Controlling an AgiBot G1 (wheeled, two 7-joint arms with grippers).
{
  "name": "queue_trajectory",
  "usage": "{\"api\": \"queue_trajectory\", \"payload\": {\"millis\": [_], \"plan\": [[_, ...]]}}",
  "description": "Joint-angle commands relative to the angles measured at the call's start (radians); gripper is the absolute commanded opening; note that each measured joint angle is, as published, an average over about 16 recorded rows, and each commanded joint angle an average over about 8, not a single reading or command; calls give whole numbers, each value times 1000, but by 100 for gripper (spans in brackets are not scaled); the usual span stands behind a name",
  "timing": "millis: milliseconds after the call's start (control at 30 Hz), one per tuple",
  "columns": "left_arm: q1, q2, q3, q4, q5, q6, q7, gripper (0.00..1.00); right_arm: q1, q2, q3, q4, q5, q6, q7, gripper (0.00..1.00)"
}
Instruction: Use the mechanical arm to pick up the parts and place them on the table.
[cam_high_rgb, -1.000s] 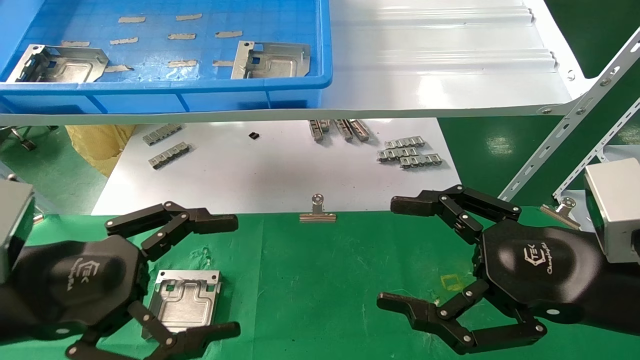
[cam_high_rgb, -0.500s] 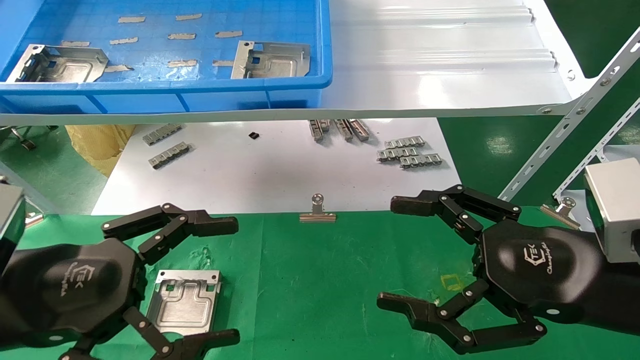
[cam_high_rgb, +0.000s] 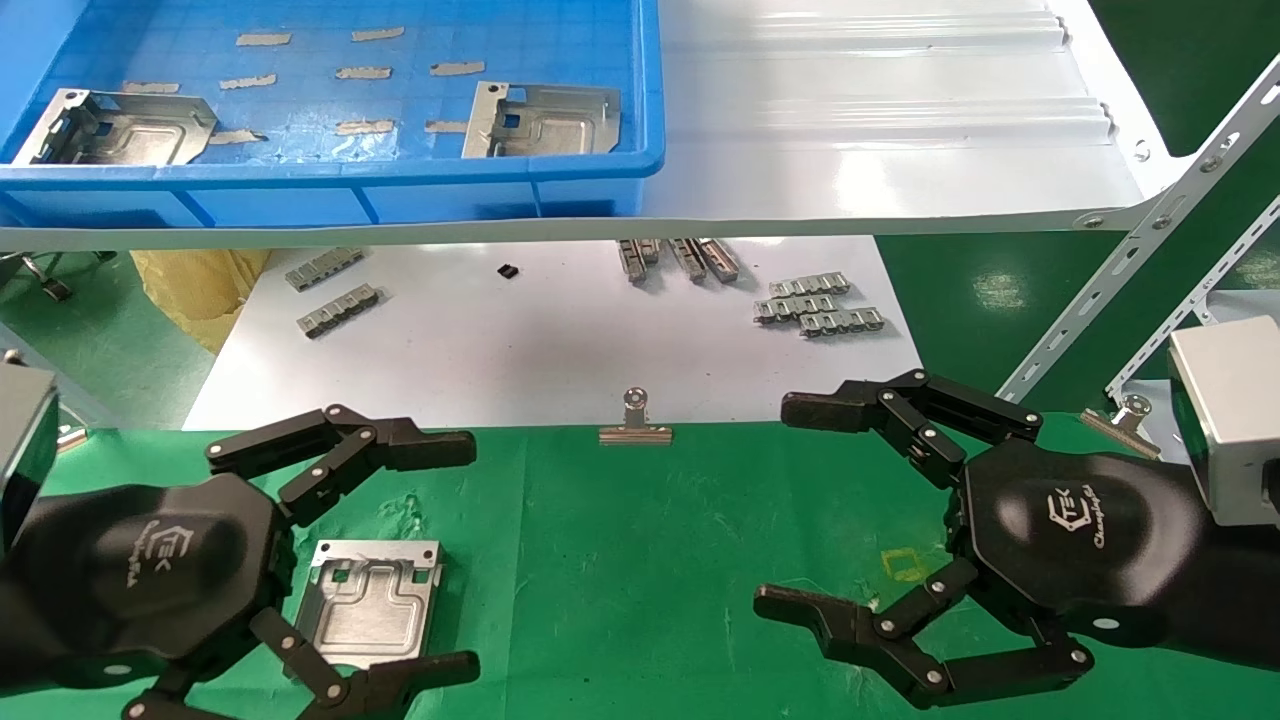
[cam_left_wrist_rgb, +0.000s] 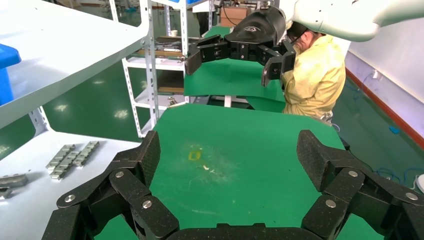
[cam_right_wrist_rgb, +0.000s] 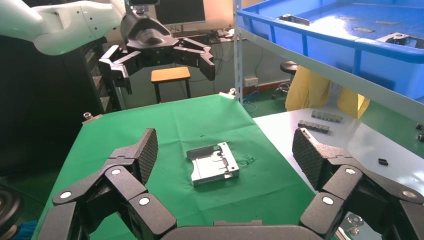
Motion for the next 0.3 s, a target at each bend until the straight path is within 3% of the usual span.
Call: {"api": "queue_trajectory", "payload": {"millis": [33,300], "plan": [[-1,0,1,1,1,0,0,100,0,0,0,0,0,0,0,100],[-2,1,2,3,1,1,1,100,0,0,0,0,0,0,0,100]]}}
